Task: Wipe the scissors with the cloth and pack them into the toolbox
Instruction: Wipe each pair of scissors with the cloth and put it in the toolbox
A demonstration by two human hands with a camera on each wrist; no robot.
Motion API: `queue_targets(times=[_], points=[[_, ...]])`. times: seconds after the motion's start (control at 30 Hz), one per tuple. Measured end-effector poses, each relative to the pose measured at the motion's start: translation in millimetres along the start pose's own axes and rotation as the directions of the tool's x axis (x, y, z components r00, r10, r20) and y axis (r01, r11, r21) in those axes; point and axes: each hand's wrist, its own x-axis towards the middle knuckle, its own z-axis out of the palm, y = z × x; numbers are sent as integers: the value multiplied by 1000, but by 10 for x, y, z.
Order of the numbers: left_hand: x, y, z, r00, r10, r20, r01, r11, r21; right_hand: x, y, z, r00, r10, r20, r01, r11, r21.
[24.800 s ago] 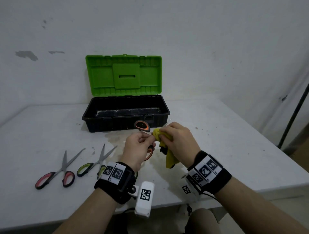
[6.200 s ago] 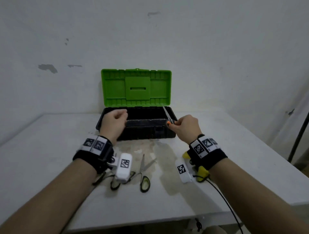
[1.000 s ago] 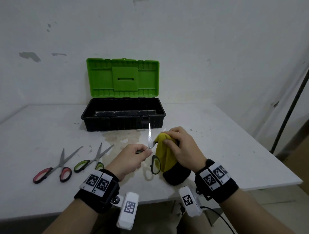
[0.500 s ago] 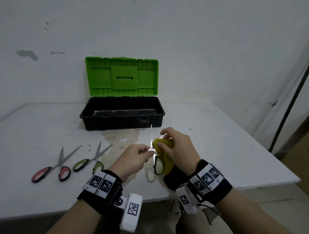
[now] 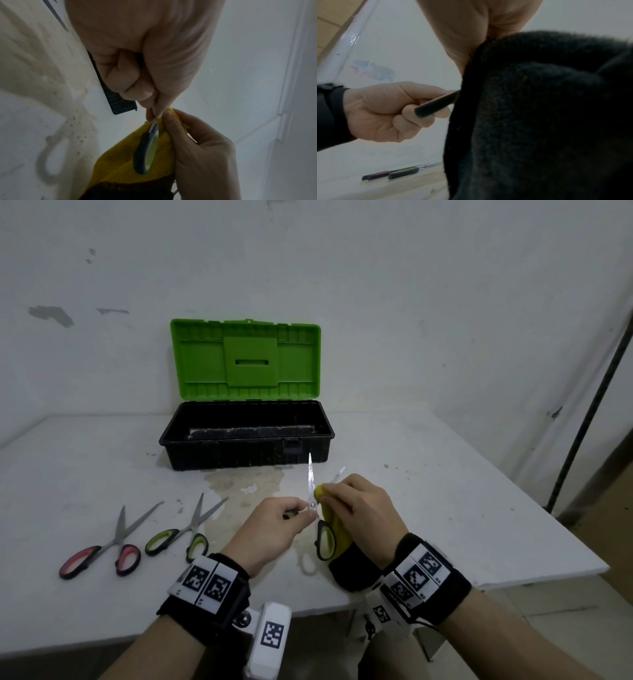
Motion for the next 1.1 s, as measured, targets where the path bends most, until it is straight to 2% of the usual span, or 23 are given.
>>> queue_targets(times=[0.17, 0.27, 0.4, 0.5, 0.63, 0.8, 0.87, 1.0, 1.1], points=[[-25, -30, -35, 1000, -8, 9, 7, 999, 54, 201, 215, -164, 980, 169, -102, -170, 985, 3], [-15, -49, -43, 999, -39, 9, 39, 999, 20, 150, 144, -212, 986, 96, -135, -96, 995, 7], [-1, -23, -45, 999, -49, 7, 49, 999, -24, -27, -58, -99, 1000, 4, 0, -4, 999, 35], [-35, 1, -27, 999, 4, 32, -5, 1000, 3, -65, -74, 1, 1000, 5, 28, -5, 1000, 14], [-66, -25, -67, 998, 47, 33, -49, 996, 72, 1, -23, -29, 996, 87, 7, -87, 996, 1], [-98, -55, -70, 1000, 21, 14, -23, 995, 98, 197, 218, -196, 968, 247, -43, -250, 965, -77], [-84, -57, -78, 1000, 2, 4, -3, 996, 87, 156, 159, -239, 975, 210, -74, -214, 975, -62], [-39, -39, -77, 1000, 4, 0, -4, 998, 63, -41, -119, -145, 995, 91, 44, -90, 996, -11], [-49, -25, -48, 999, 28, 39, -31, 997, 75, -93, -138, -5, 994, 77, 72, -75, 997, -19]])
